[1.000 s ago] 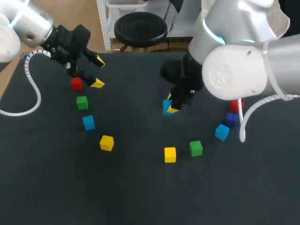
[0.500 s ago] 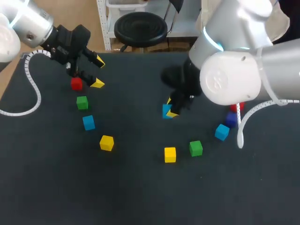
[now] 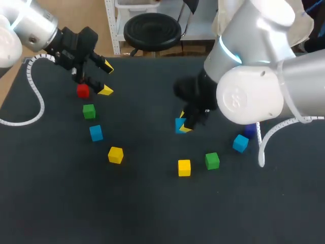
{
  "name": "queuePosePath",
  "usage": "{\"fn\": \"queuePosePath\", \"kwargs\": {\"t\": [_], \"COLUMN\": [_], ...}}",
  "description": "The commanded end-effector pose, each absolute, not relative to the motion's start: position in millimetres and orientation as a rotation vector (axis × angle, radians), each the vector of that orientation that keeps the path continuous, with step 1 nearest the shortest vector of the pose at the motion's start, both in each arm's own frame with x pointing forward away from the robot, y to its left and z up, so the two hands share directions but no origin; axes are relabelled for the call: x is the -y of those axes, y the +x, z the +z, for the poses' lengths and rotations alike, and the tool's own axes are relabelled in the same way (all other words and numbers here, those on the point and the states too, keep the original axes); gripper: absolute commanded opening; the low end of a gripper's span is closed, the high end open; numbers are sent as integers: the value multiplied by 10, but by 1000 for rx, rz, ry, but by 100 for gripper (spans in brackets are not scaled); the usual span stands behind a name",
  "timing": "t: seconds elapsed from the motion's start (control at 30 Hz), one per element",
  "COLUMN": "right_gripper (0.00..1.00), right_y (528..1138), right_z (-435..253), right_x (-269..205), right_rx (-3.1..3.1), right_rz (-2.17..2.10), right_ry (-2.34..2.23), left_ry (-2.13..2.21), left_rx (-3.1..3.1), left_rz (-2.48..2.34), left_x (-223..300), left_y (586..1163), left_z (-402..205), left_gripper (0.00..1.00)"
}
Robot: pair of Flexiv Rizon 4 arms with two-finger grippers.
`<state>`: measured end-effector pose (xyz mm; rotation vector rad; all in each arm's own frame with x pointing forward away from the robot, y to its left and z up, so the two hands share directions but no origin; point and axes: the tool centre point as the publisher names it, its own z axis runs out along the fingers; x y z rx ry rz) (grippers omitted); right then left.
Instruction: Place the blue cubes, place green cubes on the blue cubes, place the yellow cubes on the green cubes, then place the red cubes on the yellow cubes, and place purple cube on the red cubes.
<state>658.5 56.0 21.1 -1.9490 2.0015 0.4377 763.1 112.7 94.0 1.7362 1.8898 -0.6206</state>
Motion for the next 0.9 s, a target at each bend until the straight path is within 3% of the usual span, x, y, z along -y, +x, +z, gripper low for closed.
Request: {"fn": "queuePosePath", "kwargs": {"t": [0.03,0.9], "right_gripper": [0,0], "right_y": [6604,6624], "right_z": [183,97], "right_x": [-549,-571], "right_rx": [-1991,-1957], "right_rz": [441,460], "right_ry": [-1943,-2017], "left_ry": [1734,1734], "left_rx": [-1890,-1890], "left_rz": [-617,-617], "left_x": [-1127,-1127], "left_y": [7620,7620], "left_z": [939,939], "left_gripper": [100,100]}}
